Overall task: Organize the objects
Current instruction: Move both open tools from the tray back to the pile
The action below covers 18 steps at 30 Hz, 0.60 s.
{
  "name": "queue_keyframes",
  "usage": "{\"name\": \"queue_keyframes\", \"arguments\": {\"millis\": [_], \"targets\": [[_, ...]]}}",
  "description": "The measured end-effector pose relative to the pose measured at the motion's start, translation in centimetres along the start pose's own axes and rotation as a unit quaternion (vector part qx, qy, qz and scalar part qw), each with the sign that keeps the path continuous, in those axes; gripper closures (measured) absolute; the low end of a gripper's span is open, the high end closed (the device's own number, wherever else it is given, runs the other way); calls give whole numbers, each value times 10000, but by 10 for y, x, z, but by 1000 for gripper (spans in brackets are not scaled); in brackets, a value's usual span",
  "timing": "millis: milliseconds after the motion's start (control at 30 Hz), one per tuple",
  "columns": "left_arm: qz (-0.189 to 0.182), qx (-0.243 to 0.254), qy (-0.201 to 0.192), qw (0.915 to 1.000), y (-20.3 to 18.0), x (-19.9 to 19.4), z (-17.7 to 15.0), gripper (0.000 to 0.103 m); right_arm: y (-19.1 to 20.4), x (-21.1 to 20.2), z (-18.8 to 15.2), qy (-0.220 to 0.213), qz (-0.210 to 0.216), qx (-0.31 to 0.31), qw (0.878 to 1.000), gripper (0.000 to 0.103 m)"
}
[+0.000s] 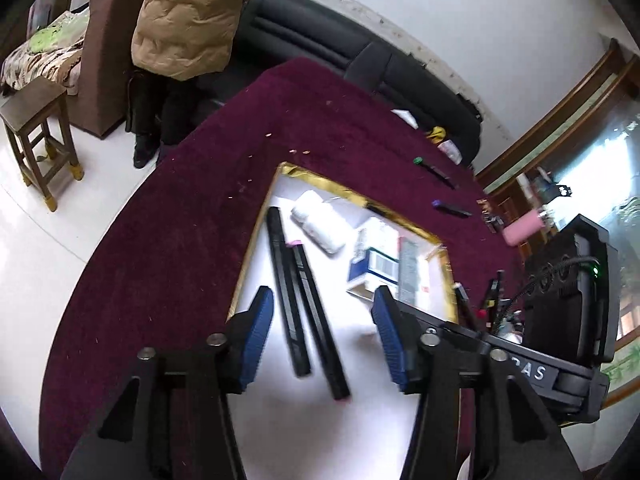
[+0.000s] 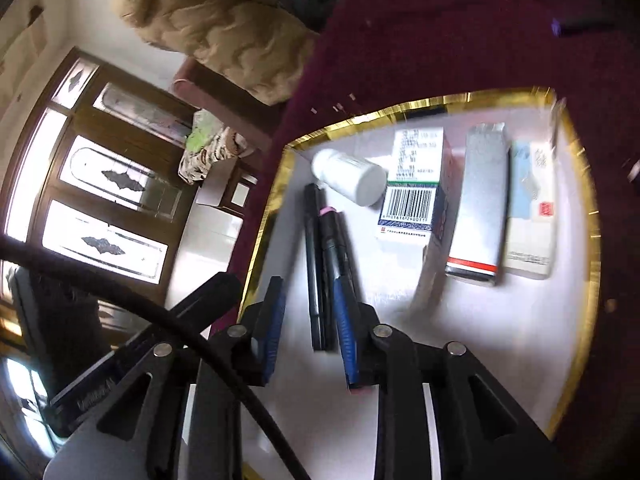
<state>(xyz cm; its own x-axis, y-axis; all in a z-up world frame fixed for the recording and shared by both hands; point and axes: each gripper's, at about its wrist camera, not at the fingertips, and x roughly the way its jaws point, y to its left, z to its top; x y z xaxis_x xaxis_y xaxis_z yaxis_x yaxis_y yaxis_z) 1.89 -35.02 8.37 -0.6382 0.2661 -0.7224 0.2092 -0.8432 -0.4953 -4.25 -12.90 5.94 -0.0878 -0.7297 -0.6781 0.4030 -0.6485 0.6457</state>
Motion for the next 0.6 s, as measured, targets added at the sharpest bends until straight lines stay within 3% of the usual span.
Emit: {"name": "queue_keyframes", "arguments": {"millis": [67, 167, 267, 467, 600], "targets": [[-282, 0, -27, 9996, -7, -8, -6, 44, 4, -19, -9, -180, -36, -186, 9997, 68], [-770, -115, 205, 9968, -21, -13, -16, 43, 1, -52, -22, -490, -169, -381, 9979, 66], [-1112, 46, 457, 9927, -46, -14, -32, 43, -6, -79, -26, -737, -433, -518, 9950, 54], [-1482, 258, 696, 9862, -79, -14, -72, 43, -85, -136, -27, -966, -1380, -250, 9854, 53], [-1610, 162, 884, 9829, -89, -5, -91, 43, -129, -143, -19, -836, -1665, 119, 9824, 53]]}}
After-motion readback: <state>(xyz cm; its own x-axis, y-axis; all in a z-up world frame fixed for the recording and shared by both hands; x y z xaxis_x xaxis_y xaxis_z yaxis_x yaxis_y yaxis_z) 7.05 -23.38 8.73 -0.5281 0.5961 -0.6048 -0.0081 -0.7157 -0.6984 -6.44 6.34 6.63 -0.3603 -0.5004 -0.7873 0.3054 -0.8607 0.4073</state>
